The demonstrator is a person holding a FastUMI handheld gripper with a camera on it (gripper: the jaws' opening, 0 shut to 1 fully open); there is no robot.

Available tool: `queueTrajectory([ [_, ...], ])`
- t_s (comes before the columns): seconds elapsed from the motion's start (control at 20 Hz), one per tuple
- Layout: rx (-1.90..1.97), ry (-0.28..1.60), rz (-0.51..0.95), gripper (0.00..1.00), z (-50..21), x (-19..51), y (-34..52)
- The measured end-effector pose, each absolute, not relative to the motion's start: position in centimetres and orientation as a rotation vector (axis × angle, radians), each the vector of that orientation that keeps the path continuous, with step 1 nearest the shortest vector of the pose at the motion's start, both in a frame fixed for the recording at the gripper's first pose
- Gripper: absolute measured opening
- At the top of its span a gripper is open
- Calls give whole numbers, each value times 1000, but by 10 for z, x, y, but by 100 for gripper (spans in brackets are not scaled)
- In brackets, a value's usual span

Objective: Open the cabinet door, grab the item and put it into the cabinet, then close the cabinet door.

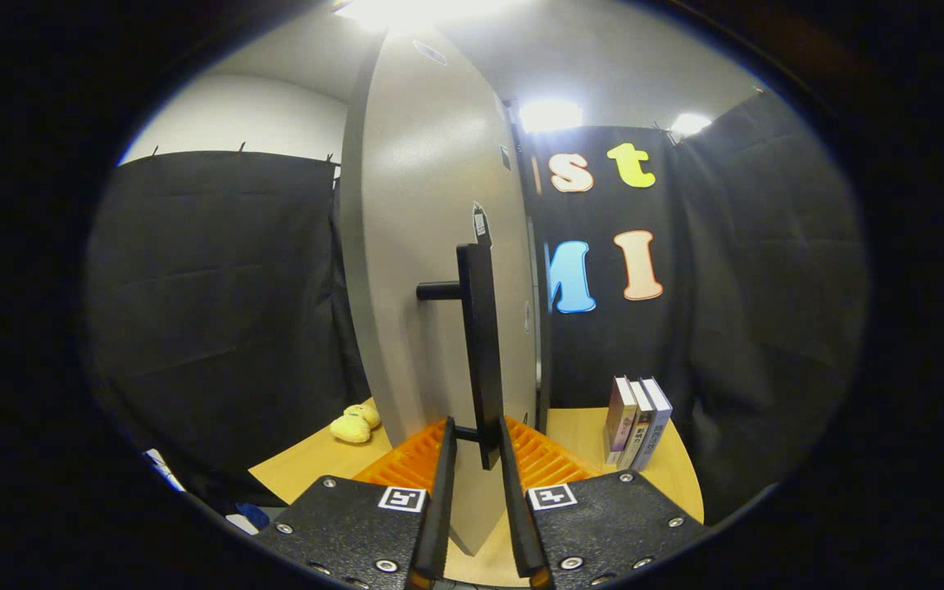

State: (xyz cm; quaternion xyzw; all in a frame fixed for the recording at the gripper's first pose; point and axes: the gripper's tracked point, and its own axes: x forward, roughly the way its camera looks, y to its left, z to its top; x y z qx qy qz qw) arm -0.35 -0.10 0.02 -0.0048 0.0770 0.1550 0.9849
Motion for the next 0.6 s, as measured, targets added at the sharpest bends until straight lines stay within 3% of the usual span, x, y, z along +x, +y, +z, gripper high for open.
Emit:
queueTrajectory([
  [0.2,62,162,228,32,-1,2,-28],
  [0.45,83,124,133,46,4,4,-57],
  [0.6,10,86,113,59,7,4,-58],
])
